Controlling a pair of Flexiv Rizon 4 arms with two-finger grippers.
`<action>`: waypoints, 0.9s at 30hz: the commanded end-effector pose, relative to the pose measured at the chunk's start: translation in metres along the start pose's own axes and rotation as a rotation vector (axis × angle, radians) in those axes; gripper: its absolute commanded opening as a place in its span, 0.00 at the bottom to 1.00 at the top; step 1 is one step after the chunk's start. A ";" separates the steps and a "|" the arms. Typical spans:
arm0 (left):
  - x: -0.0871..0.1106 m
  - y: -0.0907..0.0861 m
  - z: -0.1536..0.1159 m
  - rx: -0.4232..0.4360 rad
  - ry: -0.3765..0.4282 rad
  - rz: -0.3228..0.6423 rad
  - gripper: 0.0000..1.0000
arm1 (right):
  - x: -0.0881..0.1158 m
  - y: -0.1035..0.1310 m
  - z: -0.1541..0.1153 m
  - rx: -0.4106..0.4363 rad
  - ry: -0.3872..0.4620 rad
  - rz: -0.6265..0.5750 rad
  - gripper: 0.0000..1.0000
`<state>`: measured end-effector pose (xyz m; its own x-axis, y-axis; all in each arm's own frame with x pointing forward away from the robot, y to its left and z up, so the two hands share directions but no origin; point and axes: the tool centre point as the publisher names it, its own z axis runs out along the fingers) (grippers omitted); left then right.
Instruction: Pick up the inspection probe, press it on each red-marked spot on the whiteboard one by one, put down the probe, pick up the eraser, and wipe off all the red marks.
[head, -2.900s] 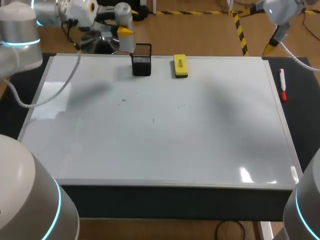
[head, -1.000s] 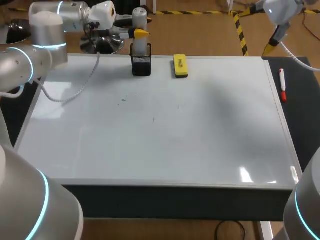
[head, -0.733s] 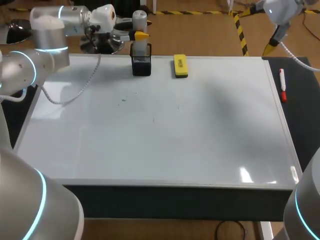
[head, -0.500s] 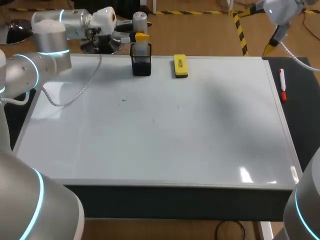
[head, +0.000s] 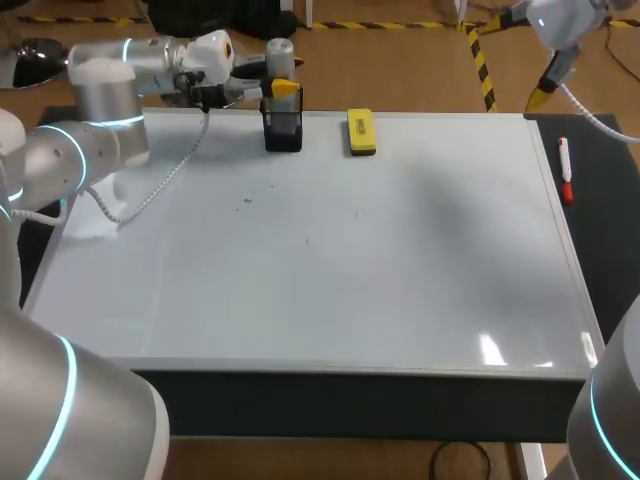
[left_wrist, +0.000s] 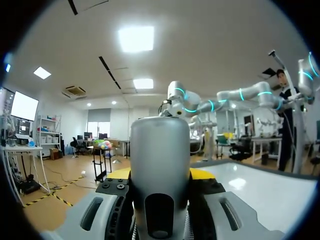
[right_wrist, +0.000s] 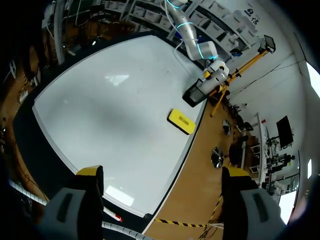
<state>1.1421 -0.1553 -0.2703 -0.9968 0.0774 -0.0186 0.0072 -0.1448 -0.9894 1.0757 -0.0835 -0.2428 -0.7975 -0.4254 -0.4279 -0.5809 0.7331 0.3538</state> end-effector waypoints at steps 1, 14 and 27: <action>-0.008 0.006 -0.002 0.008 0.019 -0.004 0.00 | 0.000 0.000 -0.001 0.002 0.004 -0.001 1.00; -0.005 0.000 0.001 -0.014 0.004 0.014 1.00 | 0.000 0.000 -0.001 0.002 0.004 -0.001 1.00; 0.000 -0.011 -0.012 -0.032 -0.025 0.034 1.00 | 0.000 0.000 -0.001 0.002 0.004 -0.001 1.00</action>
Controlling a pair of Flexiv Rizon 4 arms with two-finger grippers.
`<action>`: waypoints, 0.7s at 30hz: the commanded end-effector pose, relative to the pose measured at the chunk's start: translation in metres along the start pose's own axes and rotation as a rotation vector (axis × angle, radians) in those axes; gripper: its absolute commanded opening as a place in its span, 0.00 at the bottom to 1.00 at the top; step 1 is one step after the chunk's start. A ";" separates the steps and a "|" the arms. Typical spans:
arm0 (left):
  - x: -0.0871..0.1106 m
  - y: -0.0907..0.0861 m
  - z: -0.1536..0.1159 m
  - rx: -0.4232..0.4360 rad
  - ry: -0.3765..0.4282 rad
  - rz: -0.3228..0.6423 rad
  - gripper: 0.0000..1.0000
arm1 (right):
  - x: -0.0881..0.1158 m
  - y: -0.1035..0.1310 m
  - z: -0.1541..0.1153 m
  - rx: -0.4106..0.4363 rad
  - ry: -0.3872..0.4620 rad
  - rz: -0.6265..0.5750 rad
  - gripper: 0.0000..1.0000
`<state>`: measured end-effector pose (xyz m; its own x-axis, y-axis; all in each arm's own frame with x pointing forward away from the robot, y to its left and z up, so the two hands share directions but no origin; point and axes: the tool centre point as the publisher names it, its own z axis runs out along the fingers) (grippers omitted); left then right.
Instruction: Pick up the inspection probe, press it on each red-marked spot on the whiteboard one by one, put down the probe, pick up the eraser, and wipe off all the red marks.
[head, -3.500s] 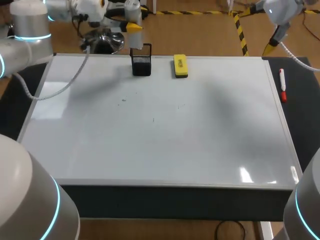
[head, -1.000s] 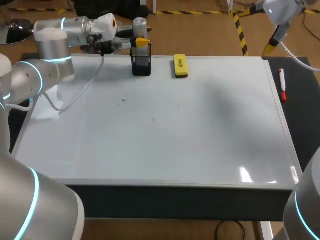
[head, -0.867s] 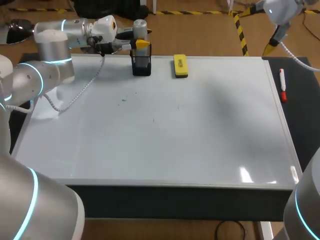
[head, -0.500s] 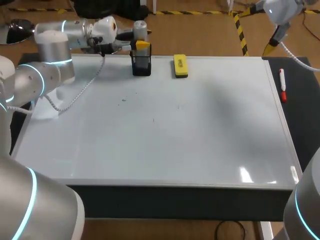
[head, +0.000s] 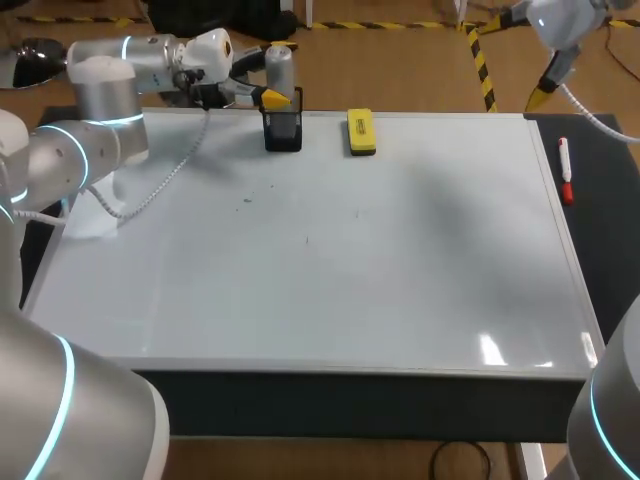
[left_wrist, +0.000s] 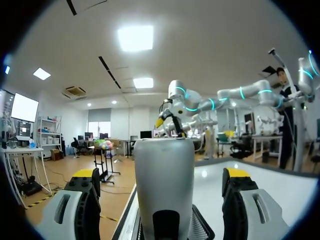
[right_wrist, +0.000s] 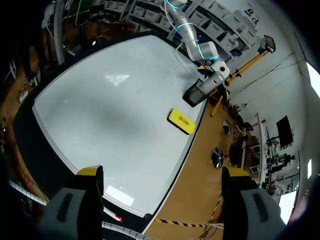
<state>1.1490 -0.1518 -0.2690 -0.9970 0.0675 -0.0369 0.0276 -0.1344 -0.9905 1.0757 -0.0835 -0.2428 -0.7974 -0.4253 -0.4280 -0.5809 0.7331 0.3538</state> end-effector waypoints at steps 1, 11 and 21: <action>0.007 -0.011 -0.011 -0.027 -0.023 0.019 1.00 | 0.000 0.000 -0.001 0.002 0.004 -0.001 1.00; 0.016 -0.028 -0.051 -0.066 -0.076 0.055 1.00 | 0.000 0.000 -0.001 0.002 0.004 -0.001 1.00; 0.040 -0.035 -0.094 -0.086 -0.157 0.068 1.00 | 0.000 0.000 -0.001 0.002 0.004 -0.001 1.00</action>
<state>1.1426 -0.0604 -0.2548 -0.9946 0.0408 -0.0955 0.0911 -0.0981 -0.9910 1.0757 -0.0835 -0.2428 -0.7974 -0.4253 -0.4281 -0.5809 0.7330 0.3538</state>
